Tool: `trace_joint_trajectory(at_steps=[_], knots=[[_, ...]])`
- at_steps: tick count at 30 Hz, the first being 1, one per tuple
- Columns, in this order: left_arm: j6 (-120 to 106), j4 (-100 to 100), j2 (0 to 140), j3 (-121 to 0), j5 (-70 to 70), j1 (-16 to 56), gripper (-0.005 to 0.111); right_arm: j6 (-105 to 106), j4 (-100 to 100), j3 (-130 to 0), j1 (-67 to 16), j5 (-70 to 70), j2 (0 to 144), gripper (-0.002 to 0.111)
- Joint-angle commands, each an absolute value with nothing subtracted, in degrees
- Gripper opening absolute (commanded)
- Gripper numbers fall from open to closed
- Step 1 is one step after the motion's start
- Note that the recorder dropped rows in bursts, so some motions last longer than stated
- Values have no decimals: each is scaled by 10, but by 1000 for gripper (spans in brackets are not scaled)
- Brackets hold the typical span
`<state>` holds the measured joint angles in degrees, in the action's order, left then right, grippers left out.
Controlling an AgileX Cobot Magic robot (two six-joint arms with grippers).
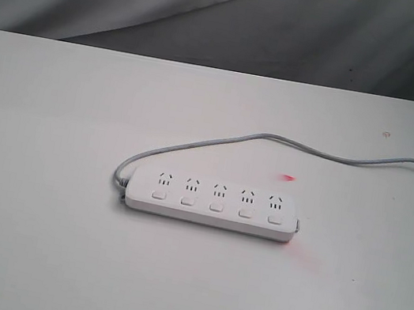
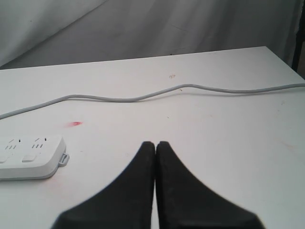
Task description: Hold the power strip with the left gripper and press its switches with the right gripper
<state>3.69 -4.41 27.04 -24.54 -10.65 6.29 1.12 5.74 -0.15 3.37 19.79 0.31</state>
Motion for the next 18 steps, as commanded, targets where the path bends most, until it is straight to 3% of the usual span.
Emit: trace_joint_trajectory(at_steps=[1,7,18], knots=[[39,-92,363,-361,-167,113,0,13,51,0,33,196,0,0],[29,-113,445,-482,-201,171,0,13,51,0,33,196,0,0],[27,-85,481,-543,-165,175,0,13,51,0,33,196,0,0]])
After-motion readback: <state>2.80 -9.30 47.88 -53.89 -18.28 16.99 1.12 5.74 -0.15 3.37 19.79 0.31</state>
